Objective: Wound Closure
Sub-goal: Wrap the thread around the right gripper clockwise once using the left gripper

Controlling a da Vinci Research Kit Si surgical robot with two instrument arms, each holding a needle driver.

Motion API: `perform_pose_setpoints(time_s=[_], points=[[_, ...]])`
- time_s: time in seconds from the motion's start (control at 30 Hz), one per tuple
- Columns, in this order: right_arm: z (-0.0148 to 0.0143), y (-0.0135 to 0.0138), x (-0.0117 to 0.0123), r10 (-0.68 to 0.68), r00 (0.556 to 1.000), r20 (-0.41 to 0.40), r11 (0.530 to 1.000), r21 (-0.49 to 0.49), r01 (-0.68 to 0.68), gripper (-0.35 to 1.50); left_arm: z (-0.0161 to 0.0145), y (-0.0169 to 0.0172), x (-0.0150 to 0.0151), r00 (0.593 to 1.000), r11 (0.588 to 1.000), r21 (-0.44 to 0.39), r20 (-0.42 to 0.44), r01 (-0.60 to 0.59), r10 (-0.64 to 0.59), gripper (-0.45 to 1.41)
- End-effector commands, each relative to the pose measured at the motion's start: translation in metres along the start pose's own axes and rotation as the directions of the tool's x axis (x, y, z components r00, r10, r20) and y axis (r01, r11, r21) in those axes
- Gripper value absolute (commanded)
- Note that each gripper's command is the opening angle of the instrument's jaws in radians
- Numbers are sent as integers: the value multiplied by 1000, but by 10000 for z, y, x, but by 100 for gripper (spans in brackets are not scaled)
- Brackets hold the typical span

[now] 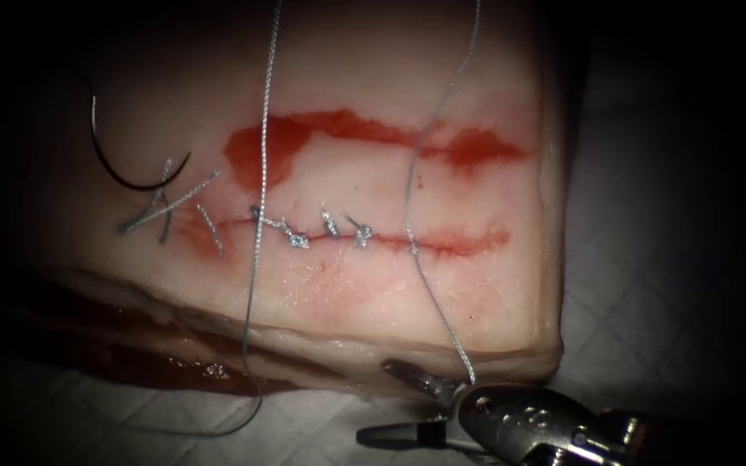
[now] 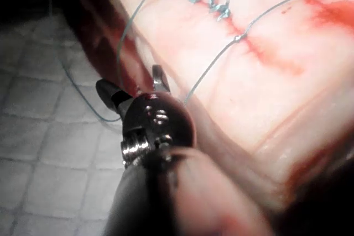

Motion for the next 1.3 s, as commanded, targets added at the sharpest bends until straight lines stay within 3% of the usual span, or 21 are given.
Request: perform_pose_setpoints(time_s=[0.03,0.1,0.23,0.3,0.4,0.5,0.53,0.6,0.7,0.77,0.8,0.87,1.03,1.17,1.3], points=[[1,-4,-9,10,1000,22,1000,3,-10,130,-14,5,10,997,996,54,1,71,-71,-45],[-6,-8,-18,26,999,30,1000,4,-26,130,-41,9,35,985,975,136,-11,175,-175,-45],[-11,-12,-30,46,997,67,999,0,-47,125,-97,24,78,914,843,363,-76,397,-398,-45],[-12,-11,-35,55,993,109,998,-6,-55,125,-118,28,92,892,808,390,-96,442,-442,-45],[-6,-16,-44,83,987,135,996,12,-85,121,-156,25,112,824,689,494,-109,530,-556,-45],[7,-26,-49,97,976,196,992,57,-110,111,-191,13,125,800,602,574,-170,555,-576,-45],[18,-32,-49,96,968,233,985,118,-126,111,-216,2,131,796,552,631,-182,545,-577,-45],[25,-41,-48,93,954,284,977,160,-143,113,-237,-6,137,788,500,676,-201,542,-582,-45],[27,-55,-46,89,942,324,969,192,-158,113,-269,-20,145,814,467,736,-194,490,-548,-45],[25,-65,-46,95,939,331,959,223,-176,105,-289,-30,154,811,361,816,-207,452,-547,-45],[24,-73,-46,95,937,335,951,249,-185,96,-307,-41,163,819,255,875,-233,411,-524,-45],[24,-77,-46,94,937,338,945,265,-191,94,-313,-46,167,831,236,889,-232,392,-505,-45],[26,-87,-47,79,932,355,925,321,-201,89,-333,-75,181,864,62,948,-255,311,-435,-45],[34,-93,-53,70,925,373,929,313,-197,88,-336,-100,184,903,11,969,-224,245,-366,-45],[49,-101,-65,52,900,433,936,292,-195,84,-335,-128,183,916,-31,971,-234,237,-325,-45]])
